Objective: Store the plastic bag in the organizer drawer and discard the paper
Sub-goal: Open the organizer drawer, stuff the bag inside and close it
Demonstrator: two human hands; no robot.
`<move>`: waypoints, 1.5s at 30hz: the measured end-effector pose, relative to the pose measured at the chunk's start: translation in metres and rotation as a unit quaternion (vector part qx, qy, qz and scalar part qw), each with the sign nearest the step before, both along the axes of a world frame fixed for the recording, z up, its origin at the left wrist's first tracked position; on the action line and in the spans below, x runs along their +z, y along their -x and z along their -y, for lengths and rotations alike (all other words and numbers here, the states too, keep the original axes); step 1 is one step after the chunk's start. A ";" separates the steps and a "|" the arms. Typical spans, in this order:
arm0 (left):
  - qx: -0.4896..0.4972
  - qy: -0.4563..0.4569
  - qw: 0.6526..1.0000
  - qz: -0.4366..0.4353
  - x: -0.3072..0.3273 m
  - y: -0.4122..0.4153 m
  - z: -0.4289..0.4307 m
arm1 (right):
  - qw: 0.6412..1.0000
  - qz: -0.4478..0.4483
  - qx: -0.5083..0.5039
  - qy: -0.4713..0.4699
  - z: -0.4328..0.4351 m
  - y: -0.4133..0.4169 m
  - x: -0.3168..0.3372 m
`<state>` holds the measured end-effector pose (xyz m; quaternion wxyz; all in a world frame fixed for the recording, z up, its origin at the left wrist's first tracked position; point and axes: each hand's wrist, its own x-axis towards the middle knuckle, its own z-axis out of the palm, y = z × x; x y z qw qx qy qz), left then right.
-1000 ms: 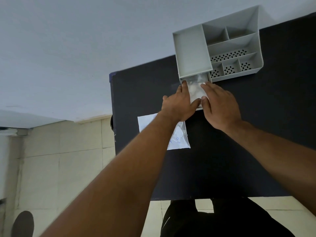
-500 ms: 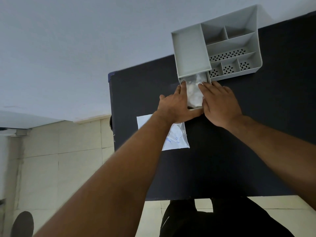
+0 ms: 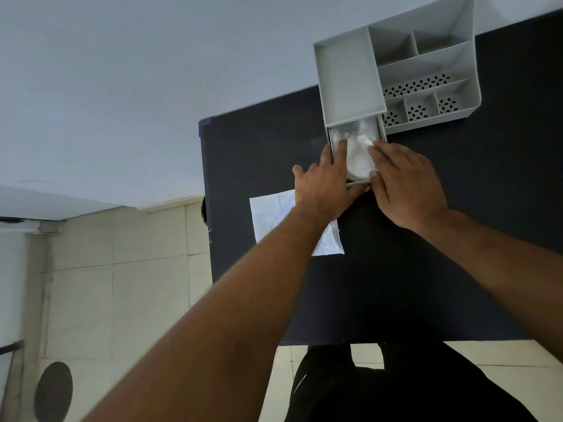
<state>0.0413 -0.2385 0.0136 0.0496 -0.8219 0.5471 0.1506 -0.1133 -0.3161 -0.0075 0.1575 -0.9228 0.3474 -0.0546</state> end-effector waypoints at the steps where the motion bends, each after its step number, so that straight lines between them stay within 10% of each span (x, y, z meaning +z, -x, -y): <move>1: 0.006 0.007 1.000 -0.004 -0.001 0.002 -0.001 | 1.000 -0.003 0.000 -0.002 0.000 0.000 0.001; 14: 0.145 0.120 0.934 -0.302 -0.004 -0.008 0.003 | 0.997 0.051 -0.002 -0.062 0.003 0.004 -0.002; 34: 0.241 0.079 0.916 -0.312 0.000 0.004 0.027 | 0.980 0.158 -0.111 -0.043 -0.007 0.001 -0.002; 45: 0.345 0.072 0.835 -0.423 0.004 0.017 0.035 | 0.980 0.154 -0.105 -0.064 -0.015 0.004 -0.009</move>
